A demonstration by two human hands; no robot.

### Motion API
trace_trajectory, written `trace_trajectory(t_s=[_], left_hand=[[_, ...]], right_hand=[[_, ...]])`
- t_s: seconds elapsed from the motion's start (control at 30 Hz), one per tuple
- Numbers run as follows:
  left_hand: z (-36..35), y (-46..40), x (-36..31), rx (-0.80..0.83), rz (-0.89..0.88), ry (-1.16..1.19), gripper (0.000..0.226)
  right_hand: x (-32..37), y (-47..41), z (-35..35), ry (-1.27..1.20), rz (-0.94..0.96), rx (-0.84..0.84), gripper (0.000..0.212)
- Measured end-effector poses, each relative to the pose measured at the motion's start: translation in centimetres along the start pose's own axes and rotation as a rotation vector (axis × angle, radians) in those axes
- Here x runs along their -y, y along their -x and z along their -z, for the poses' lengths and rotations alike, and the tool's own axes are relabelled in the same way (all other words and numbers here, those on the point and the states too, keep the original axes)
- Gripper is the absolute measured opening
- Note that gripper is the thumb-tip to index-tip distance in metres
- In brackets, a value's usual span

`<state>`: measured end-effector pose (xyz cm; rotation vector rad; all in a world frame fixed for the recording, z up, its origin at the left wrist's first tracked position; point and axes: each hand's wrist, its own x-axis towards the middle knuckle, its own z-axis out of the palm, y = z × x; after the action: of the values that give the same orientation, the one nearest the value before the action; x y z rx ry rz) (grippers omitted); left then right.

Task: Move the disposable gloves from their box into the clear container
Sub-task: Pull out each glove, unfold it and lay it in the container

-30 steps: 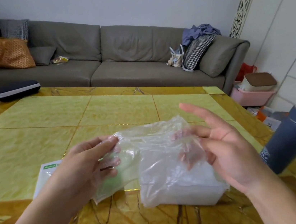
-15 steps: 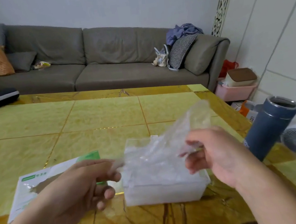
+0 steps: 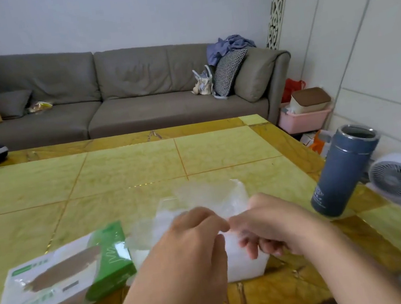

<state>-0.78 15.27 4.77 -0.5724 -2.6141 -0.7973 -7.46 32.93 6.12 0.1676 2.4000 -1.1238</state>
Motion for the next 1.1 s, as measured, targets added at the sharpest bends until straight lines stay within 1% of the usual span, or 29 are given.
trace_trajectory(t_s=[0.03,0.1,0.17,0.23,0.33,0.4,0.5,0.67,0.8,0.87,0.97,1.03,1.1], left_hand=[[-1.0,-0.3,0.6,0.034,0.073,-0.023,0.031],[-2.4,-0.8,1.7,0.099,0.171,-0.056,0.035],[-2.8,-1.2,2.2,0.131,0.205,-0.063,0.035],[-2.8,-1.5,2.7,0.149,0.240,-0.078,0.032],[-2.6,-2.0,3.3,0.213,0.224,-0.129,0.039],[-2.5,-2.2,3.6,0.306,0.227,-0.181,0.053],[-2.7,-2.5,4.0,0.420,0.294,-0.258,0.069],[-3.3,-3.4,4.5,0.488,0.384,-0.249,0.069],[-3.5,-4.6,5.0,0.540,0.436,-0.225,0.063],[-3.4,-5.2,5.4,0.583,0.426,-0.211,0.063],[-2.8,-5.9,6.0,0.653,0.395,-0.231,0.071],[-2.3,-6.3,6.2,0.666,0.376,-0.276,0.077],[-2.0,-6.3,6.0,0.647,0.346,-0.352,0.078]], right_hand=[[-0.1,-0.2,-0.1,0.011,0.017,-0.042,0.042],[-0.5,-0.8,-0.4,0.018,0.084,-0.158,0.044],[-1.2,-1.8,-0.4,0.070,0.153,-0.274,0.042],[-1.6,-2.5,-0.2,0.122,0.181,-0.324,0.041],[-1.7,-2.9,0.1,0.200,0.158,-0.326,0.035],[-2.0,-3.1,0.1,0.245,0.137,-0.351,0.028],[-2.4,-3.5,0.0,0.310,0.119,-0.360,0.027],[-2.2,-2.9,-0.1,0.427,0.129,-0.403,0.029],[-1.7,-2.3,-0.5,0.530,0.124,-0.444,0.017],[-1.5,-2.0,-0.5,0.573,0.116,-0.451,0.014],[-1.3,-1.8,-0.6,0.587,0.110,-0.458,0.013],[-1.2,-1.6,-0.5,0.581,0.109,-0.462,0.014],[-1.0,-1.4,-0.4,0.587,0.102,-0.464,0.013]])
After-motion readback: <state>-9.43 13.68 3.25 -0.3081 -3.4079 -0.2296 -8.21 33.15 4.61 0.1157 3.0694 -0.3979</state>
